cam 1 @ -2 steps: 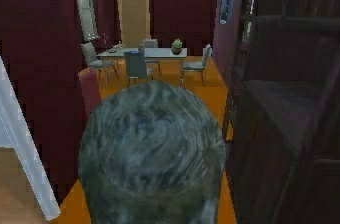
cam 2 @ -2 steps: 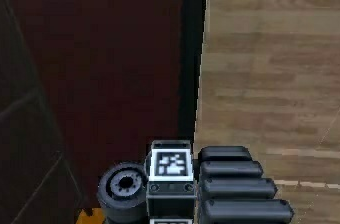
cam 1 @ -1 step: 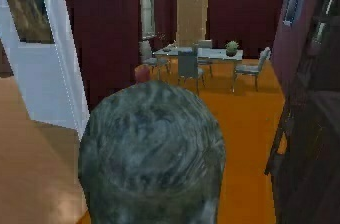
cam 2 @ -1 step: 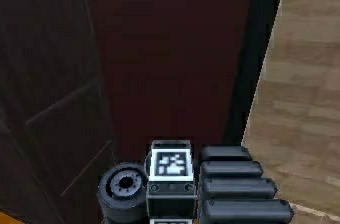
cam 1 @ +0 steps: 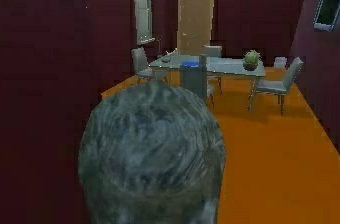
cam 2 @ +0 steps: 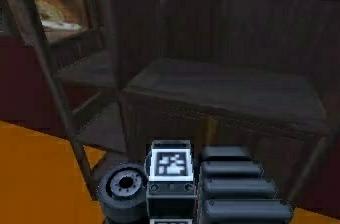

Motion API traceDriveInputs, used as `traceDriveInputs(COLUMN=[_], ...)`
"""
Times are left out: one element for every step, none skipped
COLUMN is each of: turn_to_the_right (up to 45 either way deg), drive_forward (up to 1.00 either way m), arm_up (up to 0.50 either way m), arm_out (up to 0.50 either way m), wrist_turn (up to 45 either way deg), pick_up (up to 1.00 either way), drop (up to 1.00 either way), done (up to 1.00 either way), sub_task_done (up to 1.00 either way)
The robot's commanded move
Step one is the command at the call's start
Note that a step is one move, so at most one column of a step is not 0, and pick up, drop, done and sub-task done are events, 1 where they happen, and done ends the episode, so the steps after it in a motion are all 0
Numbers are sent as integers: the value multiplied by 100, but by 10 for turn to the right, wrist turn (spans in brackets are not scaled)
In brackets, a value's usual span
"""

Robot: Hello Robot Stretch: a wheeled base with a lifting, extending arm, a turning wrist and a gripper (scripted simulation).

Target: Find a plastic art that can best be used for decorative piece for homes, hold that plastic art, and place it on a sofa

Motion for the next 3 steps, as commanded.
traceDriveInputs(turn_to_the_right=[0, 0, -60], drive_forward=[100, 100, 0], arm_up=[0, 0, 0], arm_out=[0, 0, 0], wrist_turn=[0, 0, 0], pick_up=[0, 0, 0], drop=[0, 0, 0], done=[0, 0, 0], sub_task_done=[0, 0, 0])
